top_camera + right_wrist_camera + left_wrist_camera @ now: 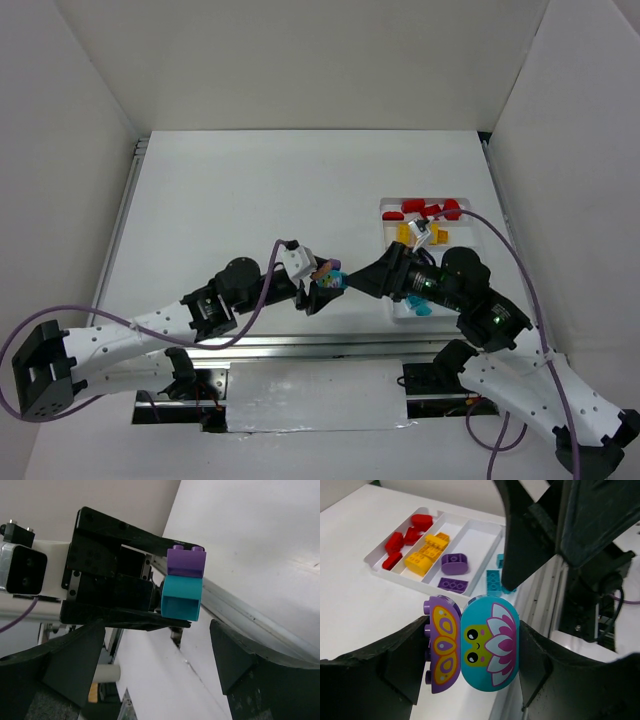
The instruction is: Sort the legos into containers by color
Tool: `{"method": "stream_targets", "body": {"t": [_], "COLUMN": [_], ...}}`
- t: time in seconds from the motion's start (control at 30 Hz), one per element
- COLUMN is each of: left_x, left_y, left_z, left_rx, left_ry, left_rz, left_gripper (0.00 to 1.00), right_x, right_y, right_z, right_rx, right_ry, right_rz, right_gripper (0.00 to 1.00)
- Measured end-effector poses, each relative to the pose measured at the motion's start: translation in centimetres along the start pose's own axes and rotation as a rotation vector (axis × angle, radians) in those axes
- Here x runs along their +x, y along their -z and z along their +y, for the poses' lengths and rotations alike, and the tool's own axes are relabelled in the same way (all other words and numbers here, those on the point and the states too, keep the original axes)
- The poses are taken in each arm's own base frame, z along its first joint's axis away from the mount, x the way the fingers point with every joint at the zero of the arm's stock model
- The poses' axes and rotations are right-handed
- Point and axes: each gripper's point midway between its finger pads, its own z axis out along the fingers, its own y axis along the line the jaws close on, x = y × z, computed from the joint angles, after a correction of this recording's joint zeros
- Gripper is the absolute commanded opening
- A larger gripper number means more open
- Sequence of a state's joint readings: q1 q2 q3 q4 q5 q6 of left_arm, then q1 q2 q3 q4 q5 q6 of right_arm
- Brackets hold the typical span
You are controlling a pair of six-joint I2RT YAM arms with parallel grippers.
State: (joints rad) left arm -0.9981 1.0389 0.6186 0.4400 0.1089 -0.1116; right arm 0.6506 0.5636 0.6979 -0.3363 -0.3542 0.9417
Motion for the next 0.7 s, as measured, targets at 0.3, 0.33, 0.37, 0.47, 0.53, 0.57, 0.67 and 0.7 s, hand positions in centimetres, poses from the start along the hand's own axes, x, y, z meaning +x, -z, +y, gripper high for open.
{"method": "stream_targets", "body": {"t": [0.3,0.33,0.37,0.47,0.53,0.57,0.67,0.7], "left_x": [-0.3,-0.1,0.0,0.4,0.2,0.1,0.0,0.0], "left_y": [0.3,0.2,0.1,0.0,-0.1,-0.1,-0.1,-0.1], "left_z": [-4.5,-4.7,-4.7,-4.6,-4.3,-4.3,-4.3,-4.3], "left_rx": [0.074,0.077,0.074,0.066,0.052,0.051,0.049,0.047], "left_ry": [-0.072,-0.073,-0.076,-0.089,-0.092,-0.092,-0.095,-0.097], "left_rz": [0.014,0.020,0.024,0.036,0.028,0.026,0.025,0.025], "left_gripper": [0.00,0.00,0.00,0.00,0.04,0.06,0.17,0.22], "right_x": [4.3,4.4,4.4,3.6,3.0,3.1,3.1,3.1], "right_y": [-1.2,-1.3,-1.5,-1.6,-1.5,-1.4,-1.4,-1.5], "right_z": [1.0,0.7,0.4,-0.6,-1.5,-1.6,-1.9,-1.9], "right_rx": [0.020,0.037,0.057,0.109,0.146,0.148,0.157,0.156], "right_ry": [-0.027,-0.030,-0.031,-0.036,-0.029,-0.030,-0.020,-0.020], "right_rz": [0.098,0.090,0.083,0.029,-0.008,-0.010,-0.014,-0.014], "right_gripper": [0.85,0.81,0.77,0.55,0.32,0.25,0.08,0.00]}}
